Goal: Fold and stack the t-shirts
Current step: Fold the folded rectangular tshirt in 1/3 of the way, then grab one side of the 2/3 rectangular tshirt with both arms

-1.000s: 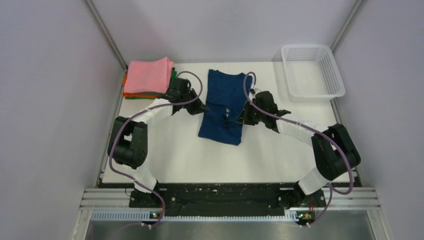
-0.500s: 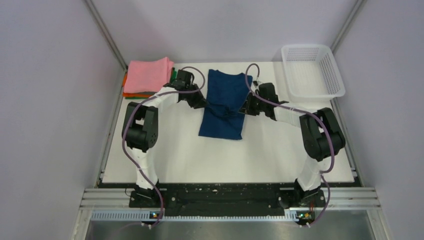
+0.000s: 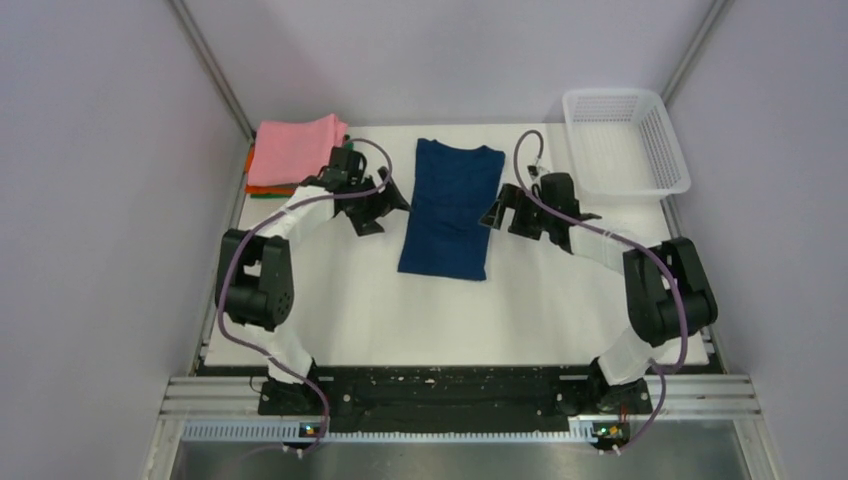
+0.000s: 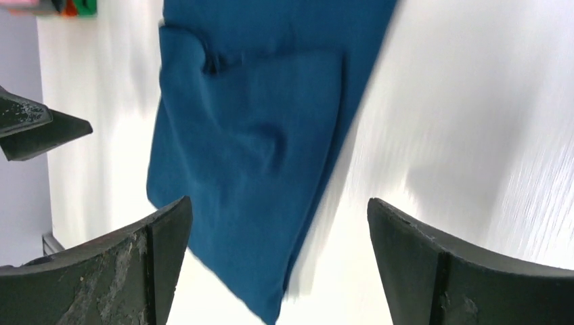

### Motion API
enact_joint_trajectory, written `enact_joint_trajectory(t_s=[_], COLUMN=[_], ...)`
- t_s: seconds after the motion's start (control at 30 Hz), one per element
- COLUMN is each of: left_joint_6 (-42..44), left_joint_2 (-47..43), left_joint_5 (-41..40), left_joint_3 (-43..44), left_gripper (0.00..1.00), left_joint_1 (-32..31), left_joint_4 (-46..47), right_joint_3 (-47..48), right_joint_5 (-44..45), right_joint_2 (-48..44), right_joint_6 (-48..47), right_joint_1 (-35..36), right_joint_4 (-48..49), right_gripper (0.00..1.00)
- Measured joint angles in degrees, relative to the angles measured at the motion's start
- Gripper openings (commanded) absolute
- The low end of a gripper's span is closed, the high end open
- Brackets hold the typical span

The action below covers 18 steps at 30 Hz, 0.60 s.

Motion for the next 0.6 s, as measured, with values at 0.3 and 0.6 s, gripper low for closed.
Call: enact_joint_trajectory(t_s=[0.3, 0.6], left_joint_6=[-0.63, -2.99], left_joint_2=[-17.0, -16.46], left_joint_5=[-0.72, 0.15], left_joint_3=[-27.43, -33.24], left_gripper=[0.97, 0.77], left_joint_1=[-3.02, -3.85], left_joint_4=[2.38, 8.92], right_joint_3=[-19.28, -26.05], right_joint_5=[1.84, 2.47], right_joint_2=[-14.86, -14.67], right_joint_6=[2.4, 10.27], right_joint_1=[8.74, 11.19], right_joint_4=[0.09, 6.71], right_gripper=[0.9, 0.52])
